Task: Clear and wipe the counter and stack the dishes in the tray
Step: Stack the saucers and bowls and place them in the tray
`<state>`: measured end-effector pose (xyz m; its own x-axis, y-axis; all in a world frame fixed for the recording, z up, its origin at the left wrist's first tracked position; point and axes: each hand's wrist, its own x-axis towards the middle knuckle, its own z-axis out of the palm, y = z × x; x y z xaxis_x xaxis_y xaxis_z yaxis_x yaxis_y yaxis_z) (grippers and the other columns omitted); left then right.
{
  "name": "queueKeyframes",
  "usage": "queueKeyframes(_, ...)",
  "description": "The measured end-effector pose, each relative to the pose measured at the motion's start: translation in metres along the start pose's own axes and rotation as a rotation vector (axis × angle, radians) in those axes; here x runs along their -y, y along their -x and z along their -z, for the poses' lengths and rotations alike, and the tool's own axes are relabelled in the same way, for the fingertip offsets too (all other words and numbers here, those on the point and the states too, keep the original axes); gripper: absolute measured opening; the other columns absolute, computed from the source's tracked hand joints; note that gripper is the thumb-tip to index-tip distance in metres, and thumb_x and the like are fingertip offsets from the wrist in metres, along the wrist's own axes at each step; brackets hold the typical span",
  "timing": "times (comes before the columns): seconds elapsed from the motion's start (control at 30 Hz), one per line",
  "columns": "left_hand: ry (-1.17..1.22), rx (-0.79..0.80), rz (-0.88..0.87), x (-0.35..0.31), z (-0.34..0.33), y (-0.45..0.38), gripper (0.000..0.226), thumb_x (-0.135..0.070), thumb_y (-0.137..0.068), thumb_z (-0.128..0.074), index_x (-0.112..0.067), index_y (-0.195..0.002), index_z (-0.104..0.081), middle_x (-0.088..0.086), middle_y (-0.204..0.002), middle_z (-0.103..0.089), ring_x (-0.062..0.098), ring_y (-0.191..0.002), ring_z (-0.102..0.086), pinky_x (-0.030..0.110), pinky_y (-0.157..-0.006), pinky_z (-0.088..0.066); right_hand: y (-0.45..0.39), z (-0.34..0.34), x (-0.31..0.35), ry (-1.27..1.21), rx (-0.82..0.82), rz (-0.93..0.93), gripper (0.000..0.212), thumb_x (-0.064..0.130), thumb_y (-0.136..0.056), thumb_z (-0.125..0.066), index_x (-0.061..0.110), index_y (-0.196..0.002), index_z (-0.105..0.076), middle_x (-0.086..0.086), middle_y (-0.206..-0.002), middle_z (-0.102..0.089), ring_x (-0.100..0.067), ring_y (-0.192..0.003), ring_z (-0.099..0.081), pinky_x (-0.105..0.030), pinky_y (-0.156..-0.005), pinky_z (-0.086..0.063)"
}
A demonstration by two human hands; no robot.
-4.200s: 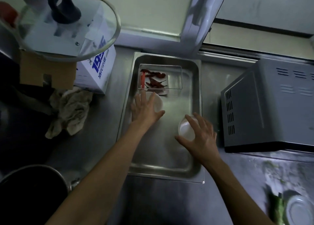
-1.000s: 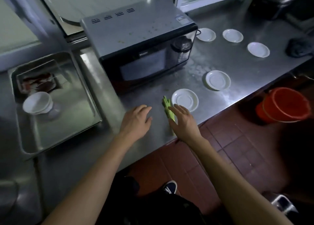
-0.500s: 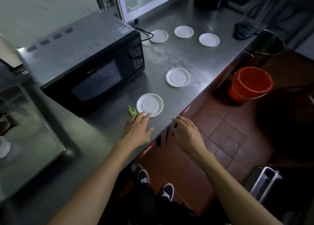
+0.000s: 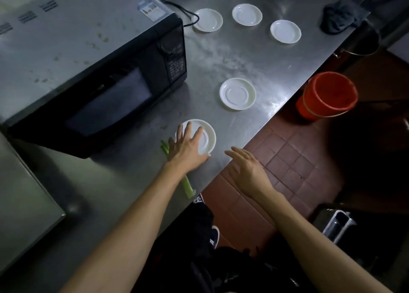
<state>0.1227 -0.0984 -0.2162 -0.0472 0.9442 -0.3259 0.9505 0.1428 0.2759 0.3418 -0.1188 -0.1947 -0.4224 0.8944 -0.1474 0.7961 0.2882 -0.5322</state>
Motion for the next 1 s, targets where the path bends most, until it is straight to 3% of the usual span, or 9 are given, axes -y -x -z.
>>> queueKeyframes(0.33, -0.129, 0.167, -0.064, 0.004, -0.011, -0.045, 0.115, -0.065, -0.074, -0.070, -0.036, -0.154, 0.007, 0.009, -0.163, 0.021, 0.037, -0.148, 0.022, 0.068, -0.114, -0.010, -0.056, 0.004, -0.013, 0.047, 0.078, -0.069, 0.048, 0.021, -0.092, -0.063, 0.022, -0.139, -0.054, -0.007, -0.148, -0.049, -0.029, -0.138, -0.043, -0.051, -0.104, -0.045)
queueKeyframes(0.73, -0.089, 0.140, 0.030, -0.007, -0.005, -0.068, 0.116, -0.066, -0.060, -0.078, -0.040, -0.150, -0.010, 0.010, -0.158, 0.002, 0.037, -0.148, 0.003, 0.063, -0.113, -0.017, -0.150, 0.034, -0.043, 0.127, 0.068, -0.032, 0.051, 0.027, -0.092, -0.063, 0.020, -0.141, -0.050, -0.011, -0.155, -0.038, -0.032, -0.144, -0.032, -0.051, -0.106, -0.036)
queueKeyframes(1.0, -0.058, 0.071, 0.214, -0.044, 0.013, -0.092, 0.117, -0.071, -0.052, -0.076, -0.041, -0.148, -0.018, 0.008, -0.152, -0.012, 0.036, -0.140, -0.015, 0.060, -0.104, -0.034, -0.243, 0.062, -0.085, 0.380, 0.228, 0.052, 0.088, 0.052, -0.080, -0.071, 0.034, -0.152, -0.024, -0.008, -0.164, -0.008, -0.039, -0.149, -0.004, -0.054, -0.111, -0.022)
